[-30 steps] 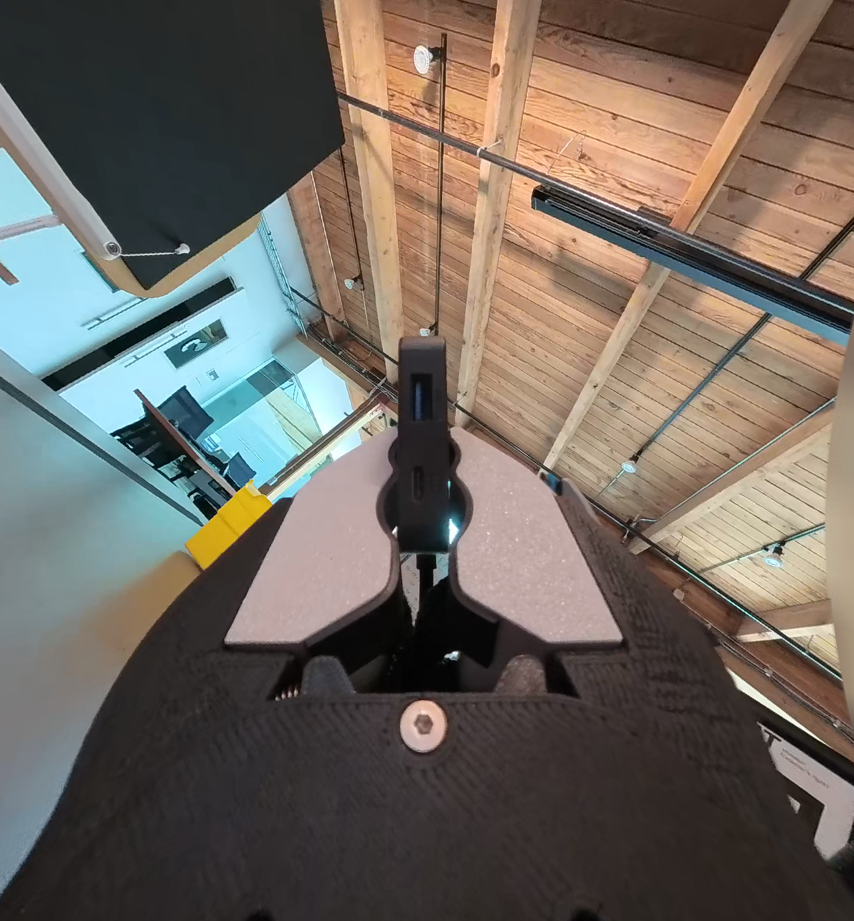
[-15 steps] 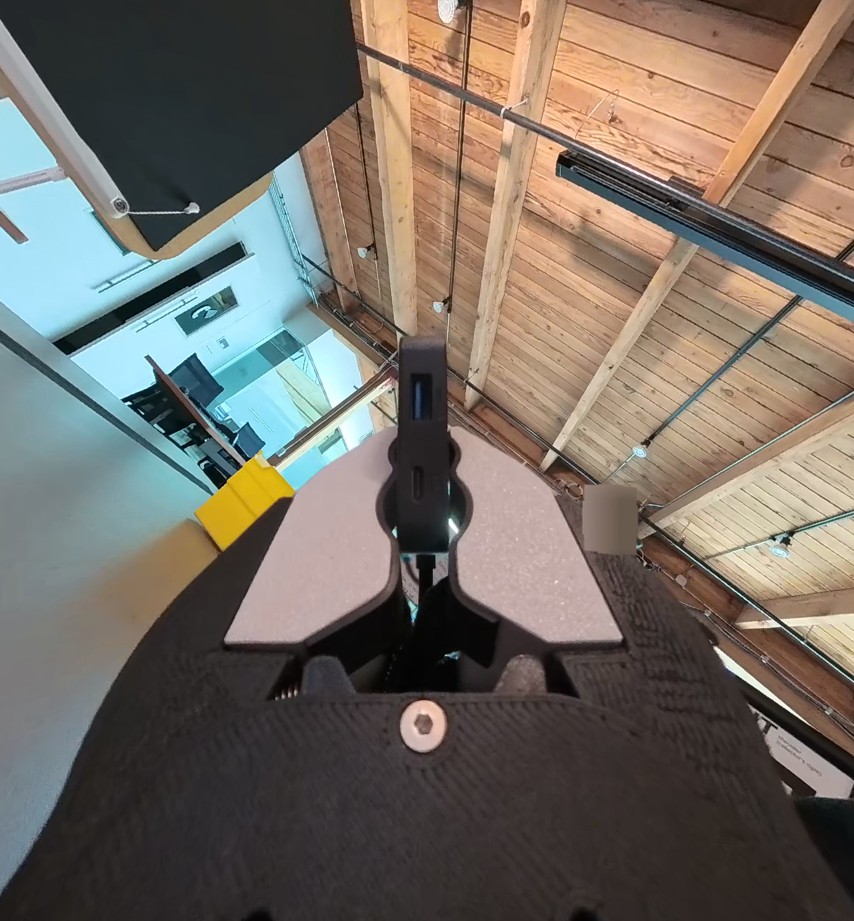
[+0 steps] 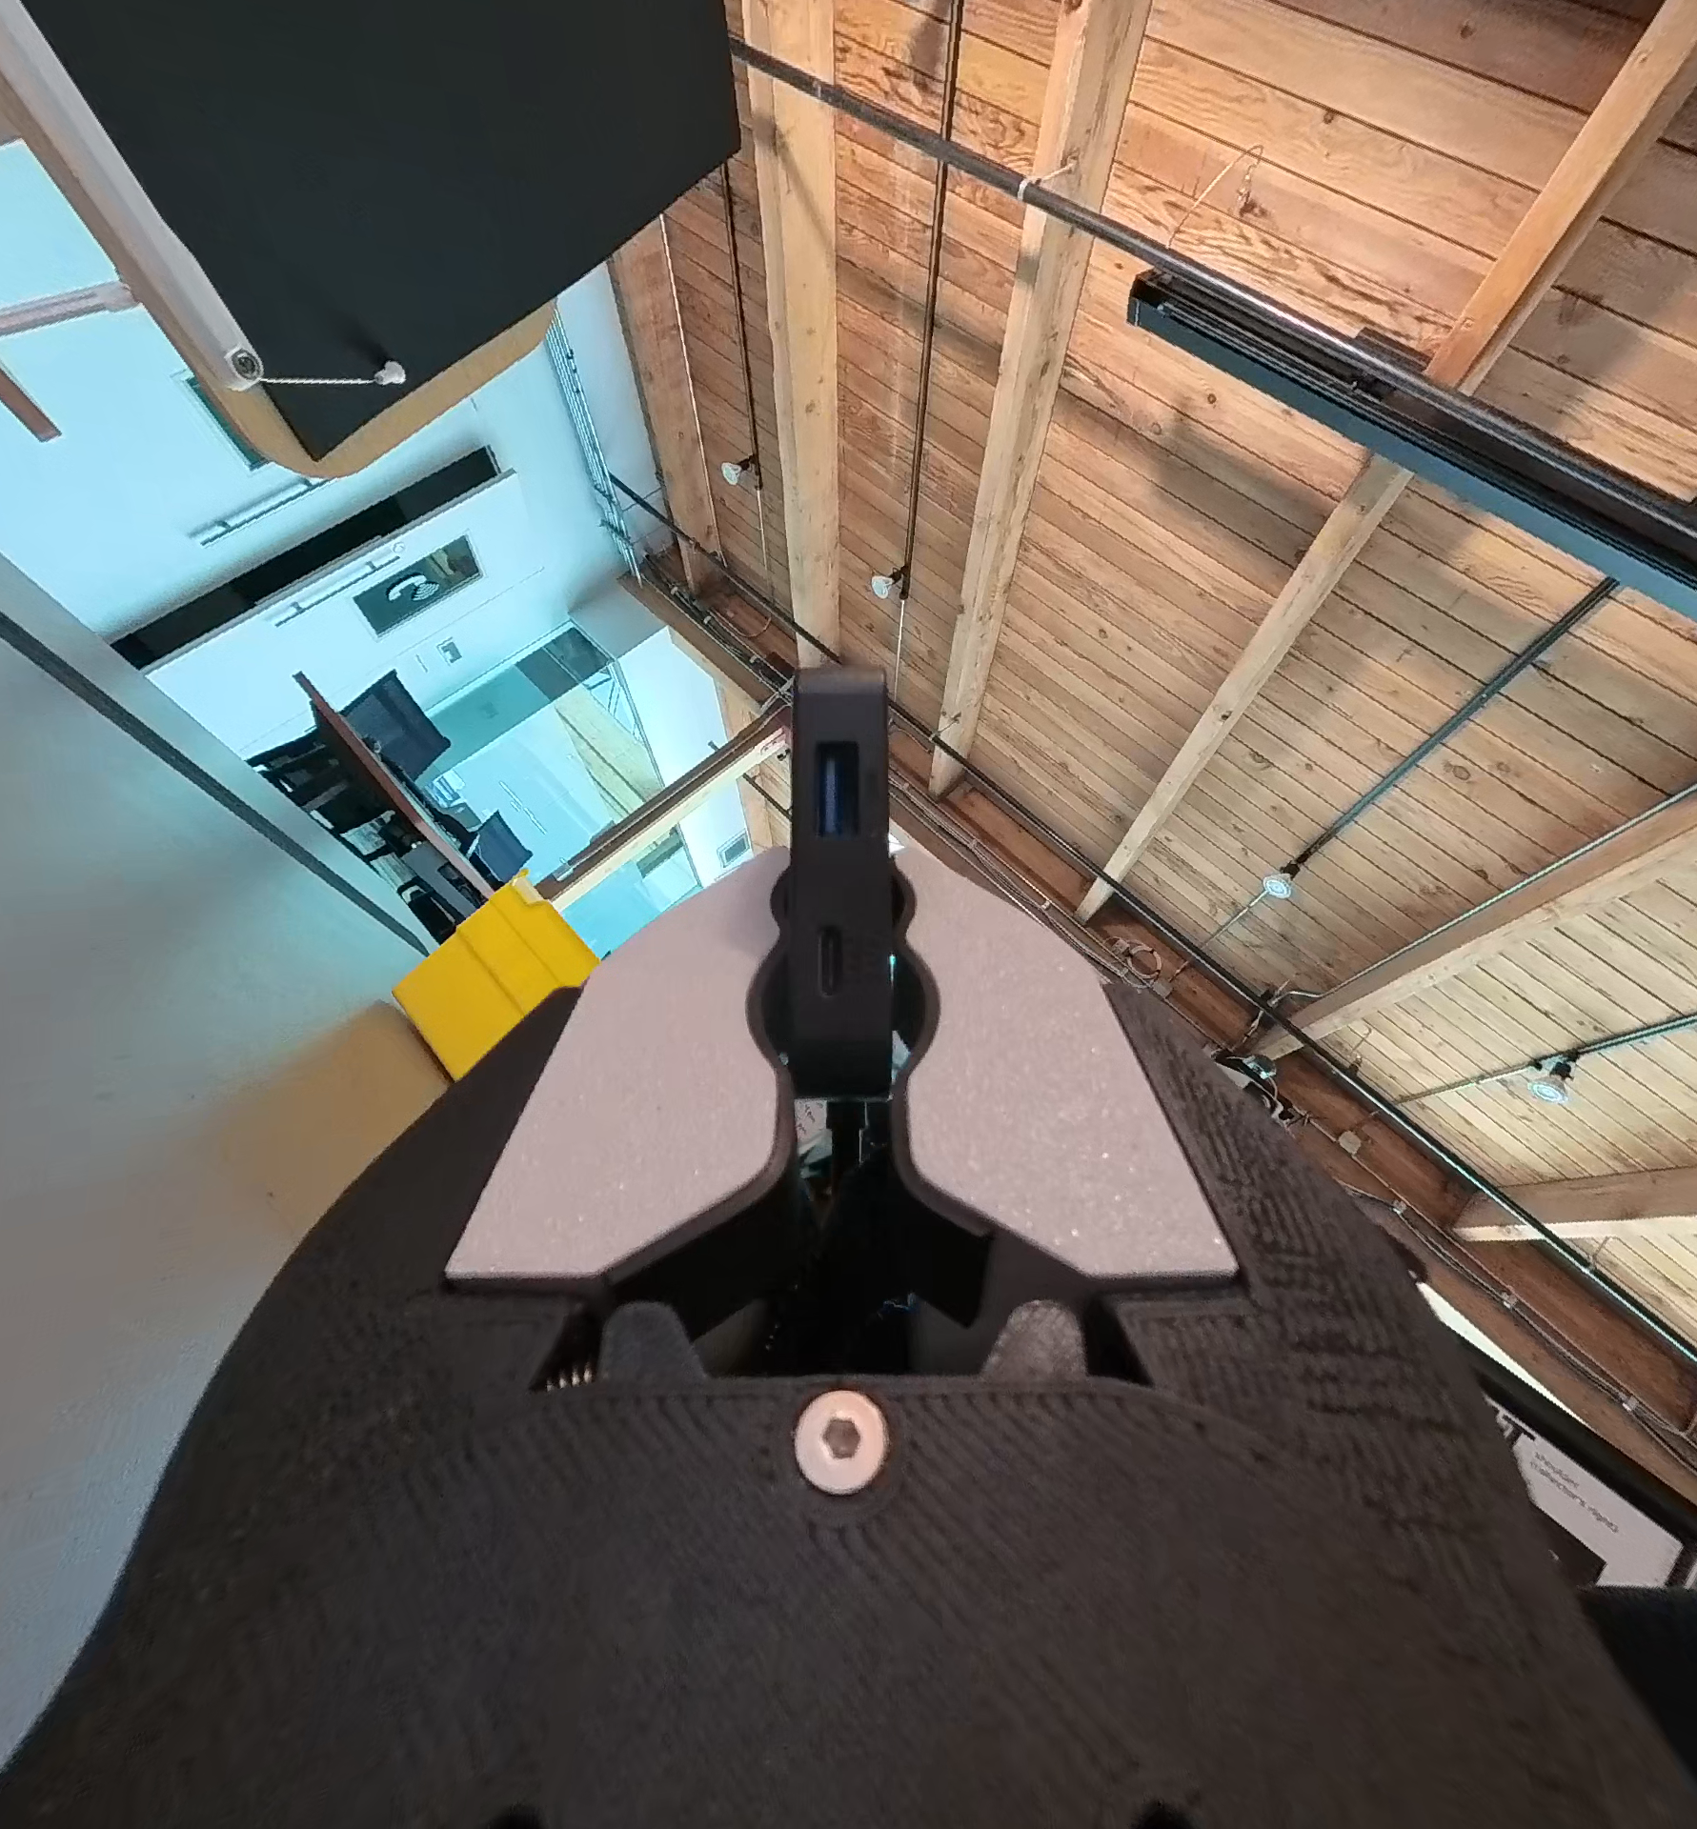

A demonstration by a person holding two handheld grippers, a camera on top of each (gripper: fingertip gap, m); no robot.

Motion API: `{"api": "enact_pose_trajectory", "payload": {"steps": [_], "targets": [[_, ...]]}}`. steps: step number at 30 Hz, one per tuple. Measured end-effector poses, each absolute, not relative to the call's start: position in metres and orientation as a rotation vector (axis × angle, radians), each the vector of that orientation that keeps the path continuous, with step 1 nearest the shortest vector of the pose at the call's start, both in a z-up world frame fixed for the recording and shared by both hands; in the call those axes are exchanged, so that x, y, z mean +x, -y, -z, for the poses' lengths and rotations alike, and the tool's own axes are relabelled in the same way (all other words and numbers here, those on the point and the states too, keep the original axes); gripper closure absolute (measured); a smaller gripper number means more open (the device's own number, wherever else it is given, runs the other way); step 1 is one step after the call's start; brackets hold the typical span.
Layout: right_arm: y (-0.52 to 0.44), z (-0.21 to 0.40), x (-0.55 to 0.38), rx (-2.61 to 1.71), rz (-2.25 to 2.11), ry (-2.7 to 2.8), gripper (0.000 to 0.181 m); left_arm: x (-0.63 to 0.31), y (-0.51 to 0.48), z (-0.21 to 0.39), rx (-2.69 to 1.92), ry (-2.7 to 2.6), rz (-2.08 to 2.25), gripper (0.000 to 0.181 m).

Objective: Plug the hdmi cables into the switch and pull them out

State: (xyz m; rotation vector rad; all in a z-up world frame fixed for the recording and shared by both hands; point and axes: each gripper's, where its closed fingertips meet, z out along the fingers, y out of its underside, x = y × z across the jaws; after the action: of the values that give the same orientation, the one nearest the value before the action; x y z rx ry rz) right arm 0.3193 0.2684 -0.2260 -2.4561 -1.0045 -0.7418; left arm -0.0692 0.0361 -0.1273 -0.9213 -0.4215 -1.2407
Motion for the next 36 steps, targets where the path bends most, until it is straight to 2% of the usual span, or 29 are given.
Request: {"api": "enact_pose_trajectory", "payload": {"steps": [4,9,13,18,24,27,29,31,36], "targets": [[-0.248,0.265,0.32,-2.673,0.598,1.119,0.165,-0.068,-0.037,0.129,-0.933,0.424,1.246,0.168],[-0.241,0.25,0.301,-2.657,0.284,1.015,0.125,-0.067,-0.038,0.129,-0.939,0.422,1.247,0.168],[-0.238,0.228,0.285,-2.568,0.058,0.951,0.114,-0.067,-0.038,0.129,-0.942,0.42,1.248,0.168],[-0.242,0.205,0.273,-2.448,-0.017,0.92,0.117,-0.066,-0.038,0.13,-0.945,0.42,1.246,0.168],[-0.234,0.148,0.196,-2.052,-0.509,0.86,0.142,-0.066,-0.038,0.13,-0.948,0.419,1.247,0.168],[-0.244,0.126,0.196,-1.966,-0.527,0.711,0.157,-0.065,-0.038,0.13,-0.95,0.415,1.248,0.168],[-0.254,0.114,0.2,-1.891,-0.511,0.628,0.16,-0.065,-0.038,0.13,-0.952,0.415,1.25,0.168],[-0.259,0.121,0.195,-1.897,-0.531,0.625,0.162,-0.064,-0.039,0.13,-0.955,0.415,1.253,0.168],[-0.267,0.189,0.197,-2.145,-0.34,0.749,0.167,-0.064,-0.039,0.131,-0.957,0.413,1.252,0.168]]}}
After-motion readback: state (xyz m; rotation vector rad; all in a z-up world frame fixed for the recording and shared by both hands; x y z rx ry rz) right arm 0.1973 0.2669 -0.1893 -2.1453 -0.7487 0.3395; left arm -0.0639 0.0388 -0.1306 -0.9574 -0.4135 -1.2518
